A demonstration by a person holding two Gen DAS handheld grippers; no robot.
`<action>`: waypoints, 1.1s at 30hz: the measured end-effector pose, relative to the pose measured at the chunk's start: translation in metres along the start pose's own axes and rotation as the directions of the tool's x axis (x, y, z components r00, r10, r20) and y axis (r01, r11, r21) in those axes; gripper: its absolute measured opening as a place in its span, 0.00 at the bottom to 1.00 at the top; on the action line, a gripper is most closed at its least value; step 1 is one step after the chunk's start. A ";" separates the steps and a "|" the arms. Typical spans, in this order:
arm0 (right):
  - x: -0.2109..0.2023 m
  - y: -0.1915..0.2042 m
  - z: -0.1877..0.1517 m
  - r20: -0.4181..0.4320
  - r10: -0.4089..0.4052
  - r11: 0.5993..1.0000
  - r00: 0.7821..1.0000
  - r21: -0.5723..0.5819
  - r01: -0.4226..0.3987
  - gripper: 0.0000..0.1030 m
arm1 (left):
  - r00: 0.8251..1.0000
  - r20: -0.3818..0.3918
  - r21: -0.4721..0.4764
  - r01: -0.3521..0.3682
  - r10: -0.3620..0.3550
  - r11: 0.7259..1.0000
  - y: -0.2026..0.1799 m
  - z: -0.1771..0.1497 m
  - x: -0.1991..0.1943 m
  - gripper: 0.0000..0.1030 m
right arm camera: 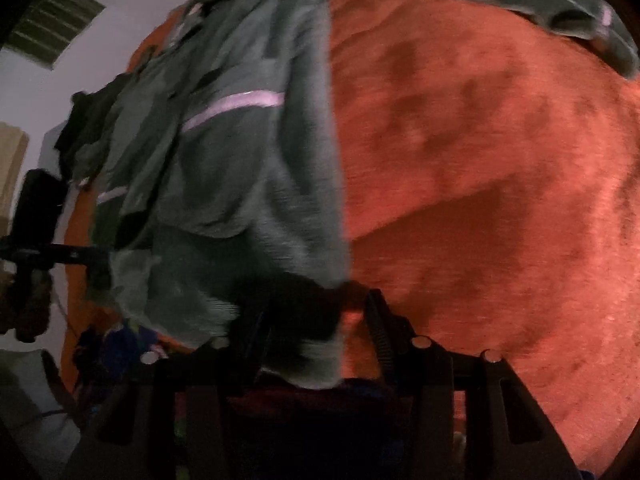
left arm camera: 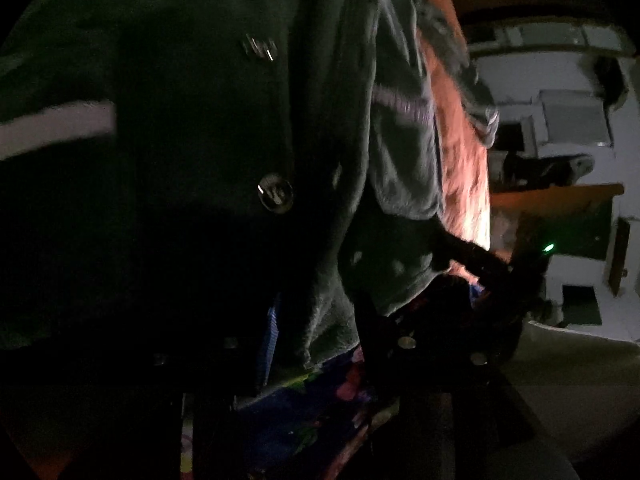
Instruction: Fold clothes
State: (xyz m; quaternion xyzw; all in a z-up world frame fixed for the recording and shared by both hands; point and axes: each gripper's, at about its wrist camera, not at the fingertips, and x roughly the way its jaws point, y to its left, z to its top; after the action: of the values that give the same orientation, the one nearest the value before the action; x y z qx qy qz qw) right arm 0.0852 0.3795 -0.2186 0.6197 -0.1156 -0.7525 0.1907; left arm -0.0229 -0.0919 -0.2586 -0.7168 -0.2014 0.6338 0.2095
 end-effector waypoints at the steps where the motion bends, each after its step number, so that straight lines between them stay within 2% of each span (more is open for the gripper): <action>1: 0.001 0.004 0.000 -0.002 -0.001 1.000 1.000 -0.005 0.001 0.04 | 1.000 -0.017 0.011 -0.015 0.016 1.000 -0.003 -0.001 0.007 0.37; 2: 0.002 0.007 -0.001 -0.001 0.000 1.000 1.000 -0.007 0.000 0.06 | 0.999 -0.017 0.023 -0.031 0.032 0.999 -0.008 -0.003 0.012 0.26; 3: -0.002 0.006 -0.002 0.005 0.007 1.000 1.000 0.005 -0.007 0.05 | 0.999 -0.016 0.034 -0.047 0.047 0.998 -0.012 -0.005 0.018 0.07; 5: -0.017 0.002 -0.004 0.024 0.015 0.999 1.000 0.031 -0.016 0.05 | 0.997 -0.015 0.011 -0.070 0.071 0.997 -0.014 -0.011 0.020 0.07; 7: -0.036 -0.005 -0.007 0.051 -0.011 1.000 0.999 0.028 0.010 0.05 | 0.996 -0.016 -0.015 -0.093 0.093 0.996 -0.015 -0.017 0.023 0.07; 9: -0.040 -0.014 -0.007 0.045 -0.030 0.999 0.999 0.023 0.029 0.05 | 0.997 -0.049 -0.050 -0.061 0.058 0.997 -0.014 -0.023 0.033 0.07; 14: -0.006 -0.033 -0.008 -0.026 -0.029 0.997 0.999 0.064 0.031 0.05 | 0.996 -0.050 -0.043 -0.079 0.077 0.996 -0.014 -0.018 0.033 0.09; 16: -0.003 -0.032 -0.007 -0.028 -0.019 0.998 0.999 0.064 0.021 0.05 | 0.996 -0.031 -0.042 -0.087 0.086 0.995 -0.013 -0.016 0.024 0.10; 19: -0.008 -0.028 -0.006 -0.019 -0.009 0.999 1.000 0.042 0.010 0.07 | 0.993 -0.049 -0.012 -0.107 0.107 0.994 -0.016 -0.013 0.017 0.10; 21: -0.009 -0.035 -0.009 -0.037 0.004 0.997 0.999 0.071 -0.001 0.19 | 0.992 -0.086 -0.023 -0.093 0.091 0.995 -0.017 -0.012 0.014 0.19; 22: -0.009 -0.038 -0.010 -0.046 0.010 0.996 0.999 0.086 -0.006 0.22 | 0.992 -0.098 -0.028 -0.083 0.080 0.996 -0.021 -0.013 0.014 0.20; 26: -0.016 -0.045 -0.005 -0.087 0.017 0.992 0.996 0.124 -0.006 0.24 | 0.998 -0.061 -0.003 -0.022 0.022 1.000 -0.048 -0.022 -0.013 0.25; 30: -0.046 -0.029 0.037 -0.099 -0.074 0.997 0.992 -0.035 0.070 0.24 | 0.995 -0.006 0.072 -0.096 0.096 0.993 -0.078 -0.001 -0.038 0.31; 33: -0.062 -0.009 0.085 -0.097 -0.137 0.977 0.986 -0.178 0.118 0.24 | 0.985 0.087 0.134 -0.162 0.151 0.978 -0.086 0.038 -0.058 0.41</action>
State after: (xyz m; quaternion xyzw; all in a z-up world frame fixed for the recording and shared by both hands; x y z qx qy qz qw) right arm 0.0102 0.4092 -0.1502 0.6472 0.0004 -0.7354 0.2007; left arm -0.0697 -0.0508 -0.1676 -0.6891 -0.1072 0.6880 0.2009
